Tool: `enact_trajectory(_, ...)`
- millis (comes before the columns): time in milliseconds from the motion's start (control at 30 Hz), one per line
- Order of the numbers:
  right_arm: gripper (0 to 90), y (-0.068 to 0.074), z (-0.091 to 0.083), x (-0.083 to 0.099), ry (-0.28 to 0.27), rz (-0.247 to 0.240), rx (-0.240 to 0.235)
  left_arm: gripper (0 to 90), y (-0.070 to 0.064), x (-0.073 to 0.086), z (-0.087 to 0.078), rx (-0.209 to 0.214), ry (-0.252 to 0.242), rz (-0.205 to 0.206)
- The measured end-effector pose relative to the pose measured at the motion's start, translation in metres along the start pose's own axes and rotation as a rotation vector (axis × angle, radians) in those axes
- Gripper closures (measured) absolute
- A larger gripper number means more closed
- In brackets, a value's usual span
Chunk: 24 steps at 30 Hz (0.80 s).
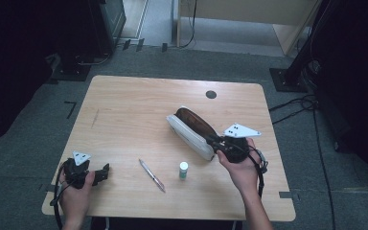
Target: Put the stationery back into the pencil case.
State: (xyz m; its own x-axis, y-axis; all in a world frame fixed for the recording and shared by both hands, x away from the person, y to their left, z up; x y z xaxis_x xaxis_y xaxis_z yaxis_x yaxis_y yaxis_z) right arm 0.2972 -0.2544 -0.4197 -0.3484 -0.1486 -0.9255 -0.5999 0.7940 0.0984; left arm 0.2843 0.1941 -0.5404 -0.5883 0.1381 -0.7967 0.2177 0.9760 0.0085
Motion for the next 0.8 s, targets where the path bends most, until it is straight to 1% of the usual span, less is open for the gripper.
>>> enact_trajectory(33, 77.8, 0.005, -0.003, 0.0, -0.012, 0.0, -0.011, 3.2, 0.0, 0.0, 0.0, 0.0, 0.0, 0.0)
enact_trajectory(100, 77.3, 0.008, -0.004, 0.0, -0.013, 0.001, -0.015, 3.2, 0.0, 0.0, 0.0, 0.0, 0.0, 0.0)
enact_trajectory(200, 75.7, 0.016, -0.006, 0.001, -0.023, -0.006, -0.036, 3.2, 0.0, 0.0, 0.0, 0.0, 0.0, 0.0)
enact_trajectory(467, 72.1, 0.035, -0.009, 0.008, -0.043, -0.005, -0.071, 3.2, 0.0, 0.0, 0.0, 0.0, 0.0, 0.0)
enact_trajectory(733, 69.9, 0.051, -0.007, 0.02, -0.038, 0.002, -0.11, 3.2, 0.0, 0.0, 0.0, 0.0, 0.001, 0.001)
enact_trajectory(767, 69.2, 0.053, -0.006, 0.024, -0.038, 0.005, -0.12, 3.2, 0.0, 0.0, 0.0, 0.0, 0.0, 0.0)
enact_trajectory(800, 69.2, 0.053, -0.006, 0.024, -0.038, 0.005, -0.12, 3.2, 0.0, 0.0, 0.0, 0.0, 0.0, 0.001)
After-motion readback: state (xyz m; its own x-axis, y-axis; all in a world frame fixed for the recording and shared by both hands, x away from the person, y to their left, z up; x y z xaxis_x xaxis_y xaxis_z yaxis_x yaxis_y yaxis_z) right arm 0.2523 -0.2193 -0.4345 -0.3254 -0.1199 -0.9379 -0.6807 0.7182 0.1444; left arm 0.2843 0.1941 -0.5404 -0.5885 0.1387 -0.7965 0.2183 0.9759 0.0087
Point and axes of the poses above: each handheld gripper's, and its own axes: z roughly forward along the jaws, x roughly out of its underside, y roughly to its left, the point moved 3 cm from there along z, roughly forward along the jaws, and after that the axes turned 9 degrees about -y, right-handed, at the moved point
